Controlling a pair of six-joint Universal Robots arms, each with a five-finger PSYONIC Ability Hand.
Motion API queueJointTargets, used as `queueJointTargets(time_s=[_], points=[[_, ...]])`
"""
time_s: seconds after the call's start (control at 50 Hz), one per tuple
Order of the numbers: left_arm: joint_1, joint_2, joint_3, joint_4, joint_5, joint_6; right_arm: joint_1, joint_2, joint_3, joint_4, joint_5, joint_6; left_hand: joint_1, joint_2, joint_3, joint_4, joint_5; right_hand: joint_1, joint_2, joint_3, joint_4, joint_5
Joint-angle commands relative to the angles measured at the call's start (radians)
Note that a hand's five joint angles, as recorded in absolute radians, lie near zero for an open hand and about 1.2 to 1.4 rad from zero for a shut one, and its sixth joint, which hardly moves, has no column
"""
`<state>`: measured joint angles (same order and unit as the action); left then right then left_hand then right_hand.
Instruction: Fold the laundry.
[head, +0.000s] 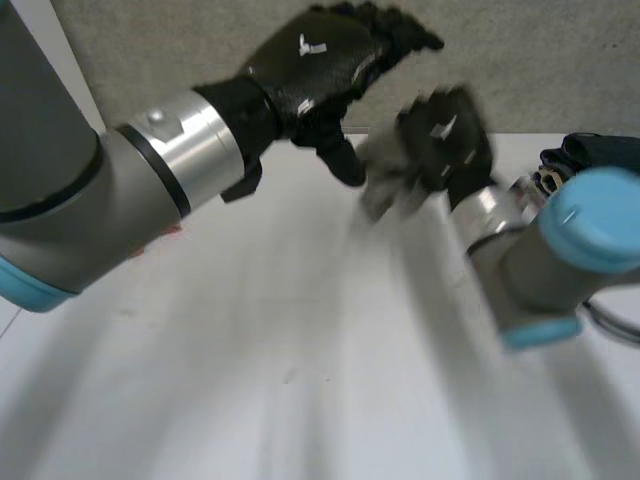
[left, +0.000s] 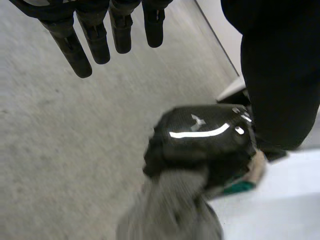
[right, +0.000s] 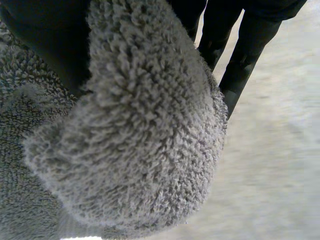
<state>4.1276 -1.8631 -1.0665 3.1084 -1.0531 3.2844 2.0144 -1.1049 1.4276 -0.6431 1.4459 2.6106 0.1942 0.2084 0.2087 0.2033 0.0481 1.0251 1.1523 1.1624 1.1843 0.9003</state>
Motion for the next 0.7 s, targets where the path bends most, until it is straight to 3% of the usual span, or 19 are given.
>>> queueJointTargets(time_s=[0.02,0.12,0.22,0.42,0.5,0.62,0.64,0.68,0.7], points=[[0.0,0.032,0.022,0.052,-0.021,-0.062,-0.232,-0.016,-0.211,0.02,-0.105,0.12,0.002,-0.012,-0.013,-0.007,-0.027,0.371,0.244,0.234,0.212,0.321],[-0.001,0.039,0.016,0.059,-0.022,-0.065,-0.416,0.016,-0.351,0.008,-0.182,0.239,0.005,-0.01,-0.01,-0.005,-0.024,0.371,0.244,0.234,0.212,0.321],[-0.006,0.038,0.007,0.059,-0.022,-0.063,-0.578,0.19,-0.505,-0.01,-0.287,0.336,0.005,-0.01,-0.01,-0.005,-0.024,0.371,0.244,0.234,0.212,0.321],[-0.006,0.007,-0.003,0.059,-0.022,-0.063,-0.727,0.499,-0.605,-0.012,-0.508,0.342,0.008,-0.007,-0.007,-0.002,-0.021,0.371,0.244,0.234,0.212,0.321],[-0.006,-0.011,-0.003,0.059,-0.024,-0.062,-0.775,0.557,-0.575,-0.015,-0.614,0.341,0.008,-0.007,-0.007,-0.002,-0.021,0.371,0.244,0.234,0.212,0.321],[-0.006,-0.025,-0.001,0.059,-0.024,-0.06,-0.813,0.56,-0.546,-0.053,-0.664,0.339,0.008,-0.007,-0.007,-0.002,-0.021,0.371,0.244,0.234,0.212,0.321],[-0.006,-0.025,-0.001,0.059,-0.024,-0.06,-0.816,0.553,-0.532,-0.062,-0.665,0.347,0.01,-0.004,-0.004,0.001,-0.018,0.177,0.05,0.04,0.018,0.128],[-0.006,-0.022,-0.001,0.059,-0.024,-0.06,-0.818,0.536,-0.517,-0.066,-0.673,0.352,0.008,-0.007,-0.007,-0.002,-0.021,-0.599,-0.726,-0.736,-0.758,-0.648],[-0.006,-0.022,-0.001,0.059,-0.024,-0.06,-0.819,0.522,-0.506,-0.067,-0.674,0.35,0.01,-0.004,-0.004,0.001,-0.018,-0.851,-0.978,-0.988,-1.01,-0.9]])
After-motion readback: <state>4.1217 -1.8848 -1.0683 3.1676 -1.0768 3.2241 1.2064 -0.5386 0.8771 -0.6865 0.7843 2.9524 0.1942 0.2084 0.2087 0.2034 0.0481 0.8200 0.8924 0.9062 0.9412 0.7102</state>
